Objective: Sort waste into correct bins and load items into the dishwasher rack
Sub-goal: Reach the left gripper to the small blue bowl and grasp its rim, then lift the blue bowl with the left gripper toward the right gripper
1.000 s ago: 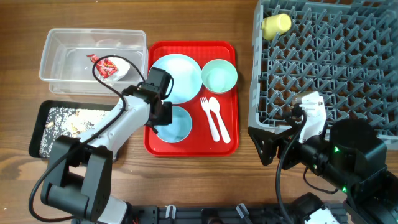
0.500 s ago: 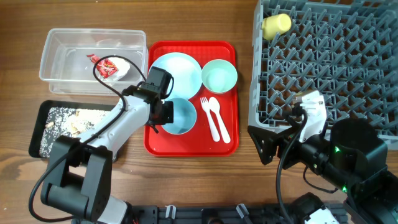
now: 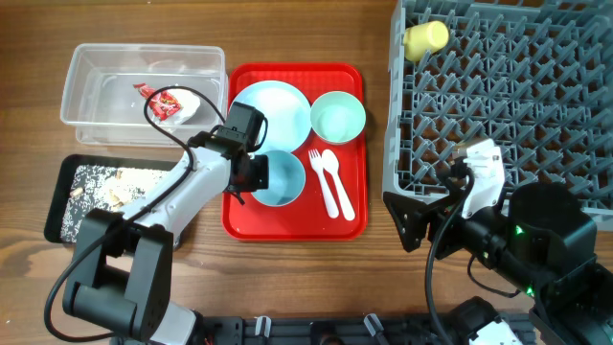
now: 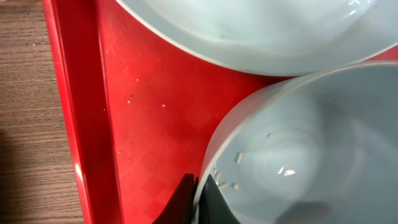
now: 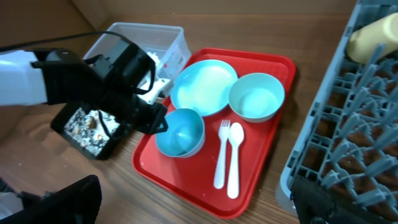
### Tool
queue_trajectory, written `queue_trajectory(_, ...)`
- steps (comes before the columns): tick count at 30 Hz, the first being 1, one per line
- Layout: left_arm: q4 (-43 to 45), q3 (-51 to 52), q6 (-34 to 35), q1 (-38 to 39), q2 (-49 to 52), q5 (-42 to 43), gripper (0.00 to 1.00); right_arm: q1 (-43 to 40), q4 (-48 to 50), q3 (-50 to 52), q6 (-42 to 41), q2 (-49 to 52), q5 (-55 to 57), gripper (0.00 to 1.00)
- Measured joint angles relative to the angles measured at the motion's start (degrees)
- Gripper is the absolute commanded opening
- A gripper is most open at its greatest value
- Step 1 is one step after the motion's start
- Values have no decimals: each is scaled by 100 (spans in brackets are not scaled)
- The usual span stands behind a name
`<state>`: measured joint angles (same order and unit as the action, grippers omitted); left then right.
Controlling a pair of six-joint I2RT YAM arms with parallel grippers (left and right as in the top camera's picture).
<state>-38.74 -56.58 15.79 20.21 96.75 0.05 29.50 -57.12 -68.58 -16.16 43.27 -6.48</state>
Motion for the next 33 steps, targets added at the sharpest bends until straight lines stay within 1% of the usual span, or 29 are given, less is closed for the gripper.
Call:
queue_trajectory(9, -2, 7, 2, 0, -146, 225, 4, 0, -229, 0, 0, 131, 350, 100)
queue_trajectory(16, 31, 17, 0, 0, -1115, 422, 4, 0, -249, 0, -2, 708, 262, 100)
queue_trajectory(20, 184, 17, 0, 0, -1749, 732, 4, 0, -212, 0, 2, 1248, 68, 100)
queue_trajectory(26, 260, 17, 2, 0, -2387, 1198, 4, 0, 509, 0, 374, 2087, -780, 100)
queue_trajectory(33, 343, 17, 0, 0, -2597, 1891, 4, 0, 1414, 0, 837, 2682, -1827, 100)
